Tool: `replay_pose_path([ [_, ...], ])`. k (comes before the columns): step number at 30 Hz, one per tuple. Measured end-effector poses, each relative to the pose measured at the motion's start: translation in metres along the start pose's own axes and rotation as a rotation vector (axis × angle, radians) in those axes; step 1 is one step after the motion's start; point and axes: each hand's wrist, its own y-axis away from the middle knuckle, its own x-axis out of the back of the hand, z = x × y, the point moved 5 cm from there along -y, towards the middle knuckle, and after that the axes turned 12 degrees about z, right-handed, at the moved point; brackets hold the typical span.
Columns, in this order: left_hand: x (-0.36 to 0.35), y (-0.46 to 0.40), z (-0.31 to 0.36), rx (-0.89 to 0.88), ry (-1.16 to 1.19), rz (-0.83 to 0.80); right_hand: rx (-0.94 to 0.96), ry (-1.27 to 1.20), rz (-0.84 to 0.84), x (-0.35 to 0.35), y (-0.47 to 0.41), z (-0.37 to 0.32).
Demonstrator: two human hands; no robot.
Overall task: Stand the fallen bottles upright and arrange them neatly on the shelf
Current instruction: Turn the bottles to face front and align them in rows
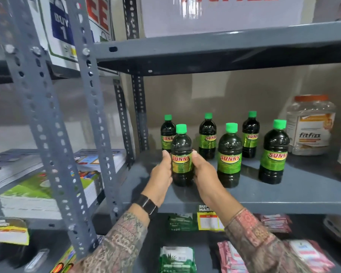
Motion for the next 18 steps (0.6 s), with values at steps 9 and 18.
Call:
replay_pose_path([
  [9, 0.033, -0.013, -0.003, -0.014, -0.047, 0.071, 0.035, 0.019, 0.016, -0.036, 0.004, 0.011],
  [18, 0.038, -0.012, -0.004, -0.012, -0.018, 0.072, -0.027, -0.041, 0.12, -0.035, 0.009, 0.017],
])
